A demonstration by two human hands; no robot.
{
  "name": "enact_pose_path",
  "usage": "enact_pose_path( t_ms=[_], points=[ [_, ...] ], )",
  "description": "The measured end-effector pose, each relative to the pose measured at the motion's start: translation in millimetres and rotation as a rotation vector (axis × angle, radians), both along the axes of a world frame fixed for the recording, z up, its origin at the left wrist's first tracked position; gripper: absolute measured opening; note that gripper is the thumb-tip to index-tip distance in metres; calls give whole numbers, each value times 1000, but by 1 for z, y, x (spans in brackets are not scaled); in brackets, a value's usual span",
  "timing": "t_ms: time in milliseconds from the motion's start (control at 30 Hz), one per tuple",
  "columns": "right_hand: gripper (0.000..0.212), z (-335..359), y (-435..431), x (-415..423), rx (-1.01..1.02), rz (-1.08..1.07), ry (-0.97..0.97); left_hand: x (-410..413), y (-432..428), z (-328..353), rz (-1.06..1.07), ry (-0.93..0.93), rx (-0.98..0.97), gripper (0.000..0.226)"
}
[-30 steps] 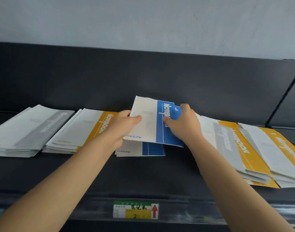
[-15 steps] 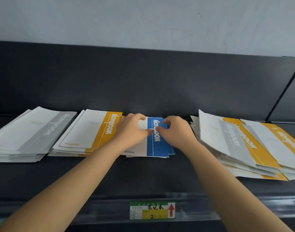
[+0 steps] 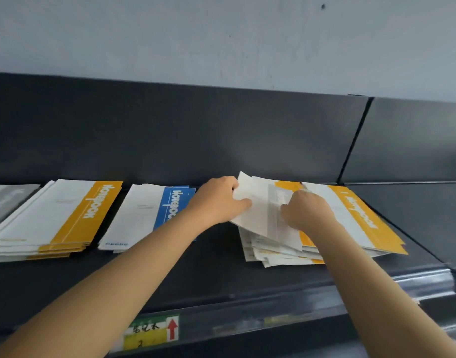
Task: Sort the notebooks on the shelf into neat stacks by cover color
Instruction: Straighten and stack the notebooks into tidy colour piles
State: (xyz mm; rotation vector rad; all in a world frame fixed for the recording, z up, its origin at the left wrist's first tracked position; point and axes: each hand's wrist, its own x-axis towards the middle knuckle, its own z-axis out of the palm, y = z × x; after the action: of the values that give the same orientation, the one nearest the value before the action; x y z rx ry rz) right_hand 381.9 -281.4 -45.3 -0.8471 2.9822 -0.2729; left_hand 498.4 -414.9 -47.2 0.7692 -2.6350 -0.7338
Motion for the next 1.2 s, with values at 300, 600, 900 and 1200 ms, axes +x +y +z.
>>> enact_pose_path(
  t_ms=[300,600,900,1200],
  points=[
    [48,-3,7,-15,26,20,-6,-10,19,-3,20,172,346,10],
    [35,5,-43,12,-538,168,-280,44,-5,17,184,618,500,20],
    [45,6,-113,124,-673,459,-396,168,-68,4,393,590,326,18],
    [49,-9,-224,294,-802,637,-586,341,-186,-2,600,267,17,34]
  ],
)
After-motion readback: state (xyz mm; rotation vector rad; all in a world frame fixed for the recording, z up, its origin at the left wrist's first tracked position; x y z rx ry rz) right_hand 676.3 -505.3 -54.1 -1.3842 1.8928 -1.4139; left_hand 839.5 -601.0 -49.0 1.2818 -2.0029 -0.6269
